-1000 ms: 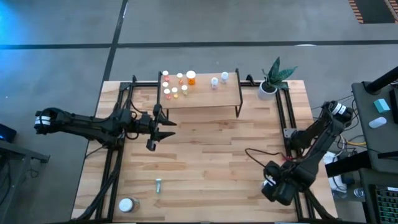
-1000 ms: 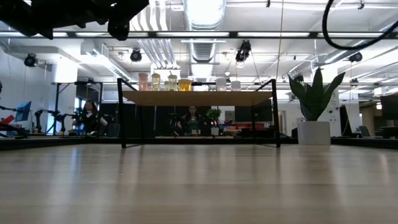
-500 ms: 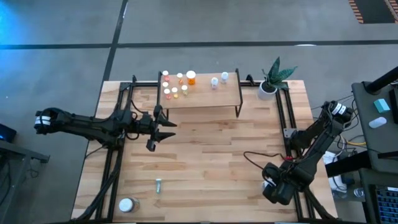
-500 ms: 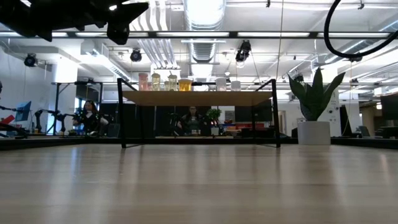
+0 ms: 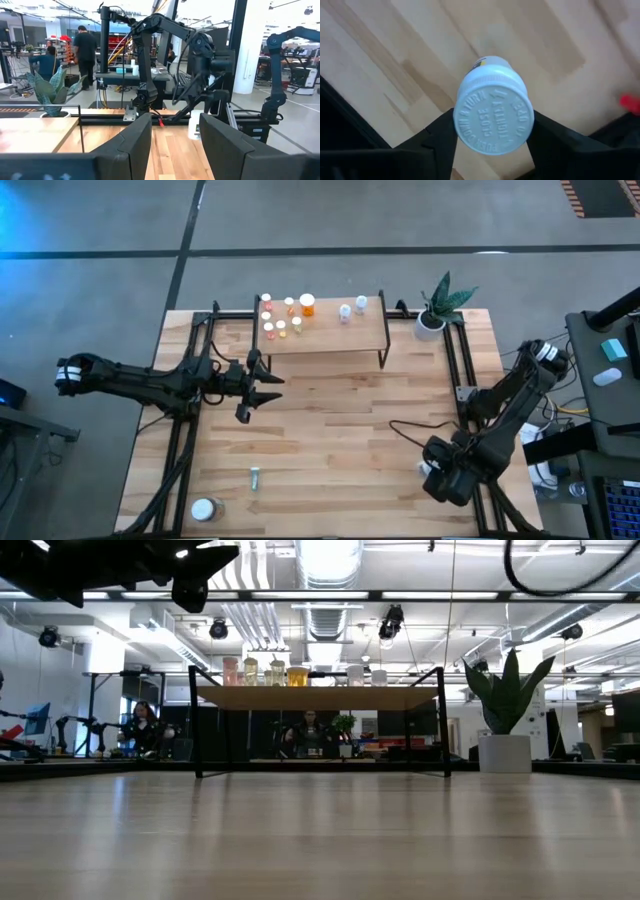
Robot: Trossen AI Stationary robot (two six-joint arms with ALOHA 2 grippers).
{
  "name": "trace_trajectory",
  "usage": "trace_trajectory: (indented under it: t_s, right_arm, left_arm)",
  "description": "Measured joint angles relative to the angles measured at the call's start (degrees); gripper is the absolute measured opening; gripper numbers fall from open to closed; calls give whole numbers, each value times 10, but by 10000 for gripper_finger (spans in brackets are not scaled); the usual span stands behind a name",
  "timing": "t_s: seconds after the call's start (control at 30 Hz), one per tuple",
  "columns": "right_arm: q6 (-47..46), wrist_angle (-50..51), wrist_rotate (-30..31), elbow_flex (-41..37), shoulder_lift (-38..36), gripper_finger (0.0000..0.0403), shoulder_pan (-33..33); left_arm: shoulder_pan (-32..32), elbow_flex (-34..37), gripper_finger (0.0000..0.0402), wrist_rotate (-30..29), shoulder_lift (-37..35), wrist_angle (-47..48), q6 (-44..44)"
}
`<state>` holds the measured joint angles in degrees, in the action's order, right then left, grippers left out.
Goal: Pick and place medicine bottles onto shelf by color
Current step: Put the white pill bottle on the shelf
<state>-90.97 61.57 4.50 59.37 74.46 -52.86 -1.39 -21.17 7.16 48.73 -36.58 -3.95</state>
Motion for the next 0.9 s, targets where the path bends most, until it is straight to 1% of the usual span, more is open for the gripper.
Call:
trace_trajectory:
  t_s: [0.13,0.23,0.3,0.5,0.67,0.77,0.9]
  right_arm:
    - [59,4,58,33,-12,202,32]
    - [136,5,100,63,-14,200,76]
    - [197,6,115,84,-14,198,114]
    - [385,7,115,137,-13,200,250]
    - [534,6,88,191,-13,200,377]
    - [603,5,83,225,-13,200,451]
    - [671,2,53,263,-13,201,548]
  left_arm:
    - [0,0,151,0,0,-1,1]
    - [0,0,151,0,0,-1,1]
    - [0,0,151,0,0,-1,1]
    - [0,0,151,0,0,-2,1]
    - [0,0,151,0,0,-2,1]
    - [0,0,151,0,0,-2,2]
    - [0,0,151,0,0,-1,2]
